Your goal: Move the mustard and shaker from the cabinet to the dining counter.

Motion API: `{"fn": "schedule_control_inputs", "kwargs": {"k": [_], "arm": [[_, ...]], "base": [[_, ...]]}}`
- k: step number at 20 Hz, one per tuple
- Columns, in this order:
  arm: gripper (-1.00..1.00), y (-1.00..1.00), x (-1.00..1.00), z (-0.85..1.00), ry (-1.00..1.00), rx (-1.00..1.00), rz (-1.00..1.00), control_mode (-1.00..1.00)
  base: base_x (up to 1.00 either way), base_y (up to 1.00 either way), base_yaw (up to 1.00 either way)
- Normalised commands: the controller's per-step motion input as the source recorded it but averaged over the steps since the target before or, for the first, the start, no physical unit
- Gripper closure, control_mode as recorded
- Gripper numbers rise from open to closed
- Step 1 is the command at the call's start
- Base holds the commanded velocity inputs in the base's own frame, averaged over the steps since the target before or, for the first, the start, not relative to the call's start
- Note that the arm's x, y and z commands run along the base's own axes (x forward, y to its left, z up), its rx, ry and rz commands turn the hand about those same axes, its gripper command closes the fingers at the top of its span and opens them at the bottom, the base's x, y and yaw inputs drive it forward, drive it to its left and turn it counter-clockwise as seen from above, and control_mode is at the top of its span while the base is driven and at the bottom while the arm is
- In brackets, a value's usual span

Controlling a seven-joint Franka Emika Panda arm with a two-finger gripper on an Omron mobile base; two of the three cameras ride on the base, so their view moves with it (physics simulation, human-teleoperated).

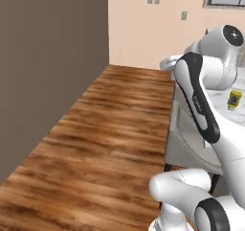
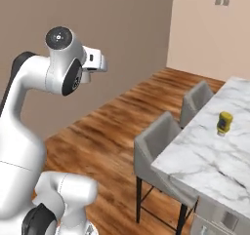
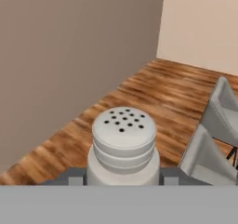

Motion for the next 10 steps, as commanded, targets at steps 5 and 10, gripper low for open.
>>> {"fn": "schedule_control_inputs", "kwargs": {"k": [5,10], "arm": [[1.00,0.00,0.00,0.00,0.00,0.00,0.00,1.00],[1.00,0.00,0.00,0.00,0.00,0.00,0.00,1.00]], "base": [[0.94,1.00,-0.56],[0.80,1.00,-0.54]]}}
